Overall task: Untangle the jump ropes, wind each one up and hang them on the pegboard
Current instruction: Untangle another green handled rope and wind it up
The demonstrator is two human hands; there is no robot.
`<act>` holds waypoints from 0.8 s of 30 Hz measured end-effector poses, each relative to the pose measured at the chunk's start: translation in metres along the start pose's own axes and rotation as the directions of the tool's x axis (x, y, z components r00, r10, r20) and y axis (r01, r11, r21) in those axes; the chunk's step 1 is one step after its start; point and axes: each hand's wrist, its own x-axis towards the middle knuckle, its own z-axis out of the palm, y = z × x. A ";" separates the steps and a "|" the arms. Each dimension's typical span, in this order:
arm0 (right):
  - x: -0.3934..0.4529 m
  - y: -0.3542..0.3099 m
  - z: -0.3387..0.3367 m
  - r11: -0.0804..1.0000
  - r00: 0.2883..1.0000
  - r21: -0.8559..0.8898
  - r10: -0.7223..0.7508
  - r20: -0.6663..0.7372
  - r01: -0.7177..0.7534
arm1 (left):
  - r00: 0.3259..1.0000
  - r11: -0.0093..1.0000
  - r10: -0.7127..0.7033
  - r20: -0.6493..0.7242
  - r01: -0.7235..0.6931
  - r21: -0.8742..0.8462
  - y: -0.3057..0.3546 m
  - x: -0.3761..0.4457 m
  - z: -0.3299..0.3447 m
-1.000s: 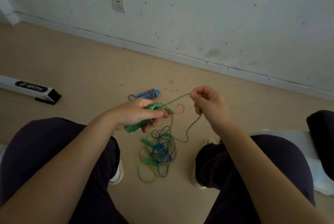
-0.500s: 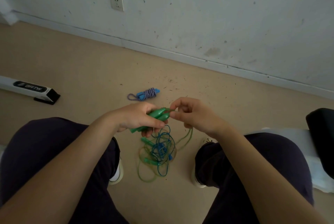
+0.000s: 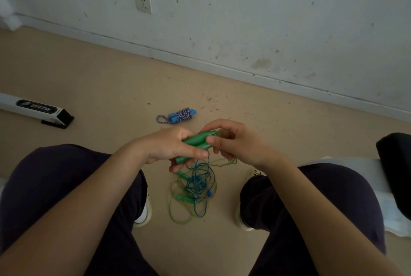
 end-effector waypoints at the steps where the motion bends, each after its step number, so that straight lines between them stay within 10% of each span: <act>1: 0.001 0.001 0.001 1.000 1.000 -0.013 -0.009 -0.006 0.009 | 1.000 1.000 -0.006 0.005 0.006 0.008 0.000 0.001 0.001; 8: 0.003 -0.002 -0.007 0.996 0.989 0.092 -0.004 -0.150 0.018 | 1.000 1.000 0.007 -0.003 -0.007 -0.001 0.000 -0.001 -0.003; 16: 0.007 0.007 -0.019 0.998 0.908 0.028 0.071 -0.412 -0.065 | 0.824 0.896 0.076 -0.562 -0.304 -0.325 -0.003 0.007 -0.018; 24: 0.002 -0.001 -0.005 0.956 0.952 -0.204 0.151 -0.267 -0.209 | 0.897 0.977 0.043 -0.439 -0.130 -0.171 -0.001 0.007 -0.008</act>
